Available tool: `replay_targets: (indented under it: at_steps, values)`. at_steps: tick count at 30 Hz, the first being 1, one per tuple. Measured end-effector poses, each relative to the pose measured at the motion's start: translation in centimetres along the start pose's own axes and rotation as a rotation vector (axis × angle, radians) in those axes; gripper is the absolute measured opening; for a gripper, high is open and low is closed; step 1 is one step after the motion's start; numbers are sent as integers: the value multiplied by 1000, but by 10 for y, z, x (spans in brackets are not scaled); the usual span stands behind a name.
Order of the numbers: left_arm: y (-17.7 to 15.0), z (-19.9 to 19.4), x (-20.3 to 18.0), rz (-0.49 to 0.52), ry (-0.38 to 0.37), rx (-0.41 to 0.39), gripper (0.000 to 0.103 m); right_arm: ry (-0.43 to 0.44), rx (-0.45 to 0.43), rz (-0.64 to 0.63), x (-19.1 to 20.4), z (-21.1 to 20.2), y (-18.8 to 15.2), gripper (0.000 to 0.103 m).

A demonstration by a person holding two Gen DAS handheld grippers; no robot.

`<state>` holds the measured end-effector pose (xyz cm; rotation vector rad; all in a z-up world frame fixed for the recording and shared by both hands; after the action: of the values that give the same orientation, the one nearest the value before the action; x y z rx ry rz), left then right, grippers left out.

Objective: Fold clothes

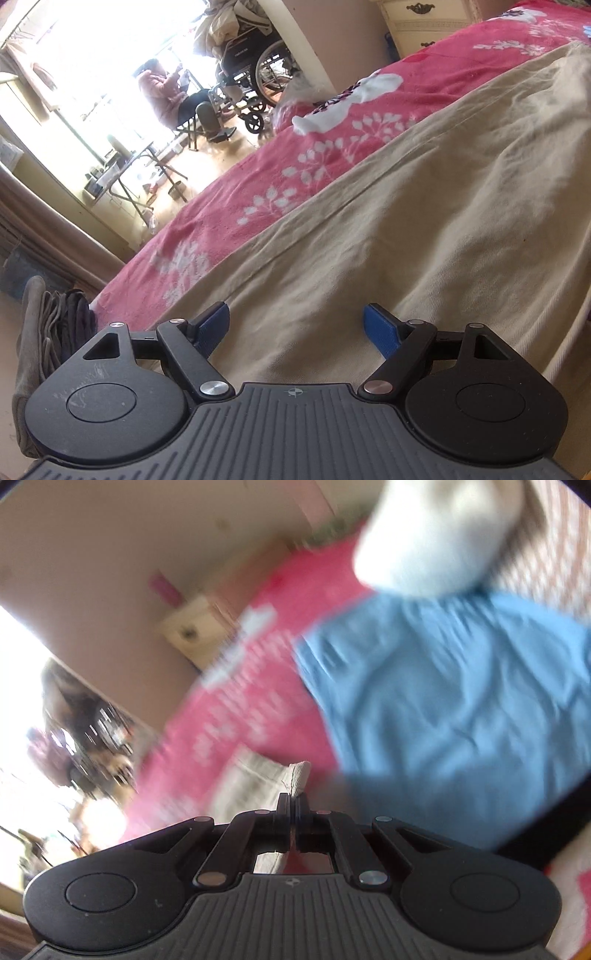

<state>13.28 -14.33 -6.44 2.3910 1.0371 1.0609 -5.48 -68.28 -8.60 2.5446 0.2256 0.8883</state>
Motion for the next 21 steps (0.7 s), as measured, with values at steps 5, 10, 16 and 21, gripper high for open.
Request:
replay_targets:
  at_steps: [5,10,16,21]
  values:
    - [-3,1,1,-7,-11,-5,83,-42,-90,188,-28,-8,1,12]
    - [-7,4,-1,-11,-15,-12,84,32,-166,26,26,-24,6,15]
    - [-8,4,-3,-30,-6,-13,84,162,120,-285,137,13,-52,24]
    - [-9,3,-6,-24,10,-22,84,144,349,-310,190,49,-95,33]
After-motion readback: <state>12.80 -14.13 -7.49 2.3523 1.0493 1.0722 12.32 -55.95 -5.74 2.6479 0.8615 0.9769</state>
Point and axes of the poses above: each gripper's, at about its wrist camera, not at the fingertips, and z roughly the way its jaws point, x to its left, y to its top, the point moved 4 cm from there along z, roughly the way its jaws point, and after that the axes turned 2 degrees about z, right-handed, at the moved point
